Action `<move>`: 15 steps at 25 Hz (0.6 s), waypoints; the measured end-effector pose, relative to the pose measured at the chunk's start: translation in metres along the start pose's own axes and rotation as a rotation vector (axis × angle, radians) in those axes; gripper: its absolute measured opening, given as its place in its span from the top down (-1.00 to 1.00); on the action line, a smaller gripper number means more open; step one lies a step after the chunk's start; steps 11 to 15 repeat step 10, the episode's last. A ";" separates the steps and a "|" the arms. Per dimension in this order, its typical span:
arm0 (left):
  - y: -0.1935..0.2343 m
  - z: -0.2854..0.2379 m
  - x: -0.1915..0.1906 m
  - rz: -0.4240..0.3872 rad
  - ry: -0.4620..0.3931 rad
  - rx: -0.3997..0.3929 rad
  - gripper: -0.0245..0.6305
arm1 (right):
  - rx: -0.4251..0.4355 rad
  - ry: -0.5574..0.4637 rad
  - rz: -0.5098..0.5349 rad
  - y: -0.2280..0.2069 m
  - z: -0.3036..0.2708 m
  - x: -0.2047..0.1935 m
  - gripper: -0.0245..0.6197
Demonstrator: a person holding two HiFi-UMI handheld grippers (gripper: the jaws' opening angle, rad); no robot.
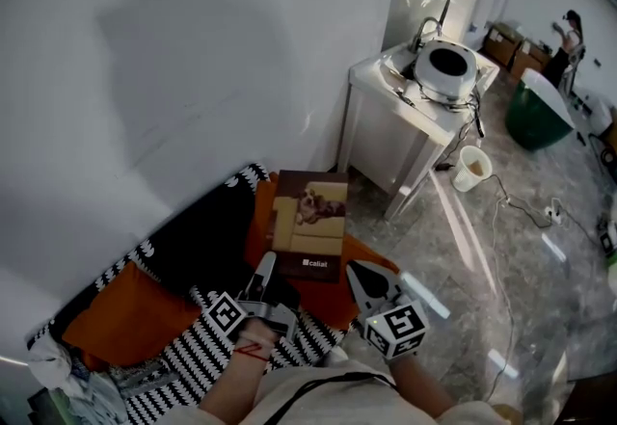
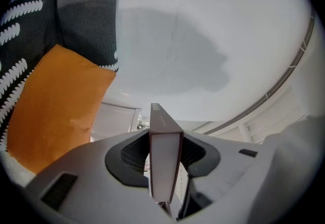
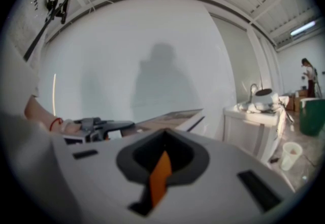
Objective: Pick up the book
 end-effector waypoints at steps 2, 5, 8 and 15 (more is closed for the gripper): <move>0.000 0.001 0.001 0.000 -0.003 0.002 0.42 | 0.000 0.010 -0.004 -0.001 -0.001 -0.003 0.88; 0.000 0.004 0.002 0.009 -0.011 0.005 0.42 | 0.000 0.022 -0.011 0.001 -0.002 -0.007 0.88; -0.001 0.009 0.006 0.014 -0.023 0.007 0.42 | 0.003 0.026 -0.015 0.004 -0.003 -0.009 0.88; -0.001 0.012 0.009 0.016 -0.031 0.007 0.42 | 0.007 0.028 -0.017 0.006 -0.003 -0.009 0.88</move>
Point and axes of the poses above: the fingertips, and each gripper's own axes: z backward along the fingers, y to its left, x out of its top, the point moved 8 cm from there along z, backward along the fingers, and after that the axes turned 11 degrees about z, right-handed, at the moved point
